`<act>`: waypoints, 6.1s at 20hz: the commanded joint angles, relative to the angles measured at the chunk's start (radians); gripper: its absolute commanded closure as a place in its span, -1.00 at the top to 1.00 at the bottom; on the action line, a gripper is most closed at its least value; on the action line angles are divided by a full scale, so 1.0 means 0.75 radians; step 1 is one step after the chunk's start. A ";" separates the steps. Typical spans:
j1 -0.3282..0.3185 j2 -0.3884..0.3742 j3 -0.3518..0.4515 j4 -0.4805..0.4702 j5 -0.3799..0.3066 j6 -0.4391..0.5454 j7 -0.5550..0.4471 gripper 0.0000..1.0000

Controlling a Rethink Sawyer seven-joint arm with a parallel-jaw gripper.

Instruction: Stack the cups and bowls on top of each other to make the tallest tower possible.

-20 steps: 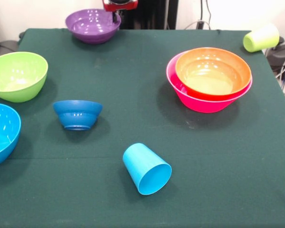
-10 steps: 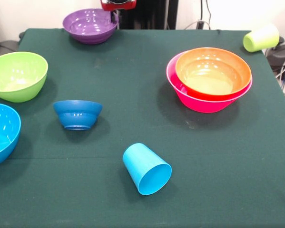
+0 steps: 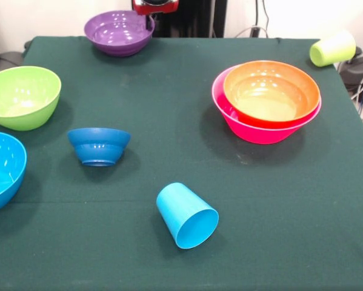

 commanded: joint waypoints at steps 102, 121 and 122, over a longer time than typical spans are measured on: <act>0.961 -0.579 -0.013 -0.024 1.000 0.345 0.284 -1.00; 1.227 -0.490 -0.105 -0.126 1.087 0.271 0.453 -1.00; 1.238 -0.483 -0.109 -0.139 1.089 0.272 0.458 -1.00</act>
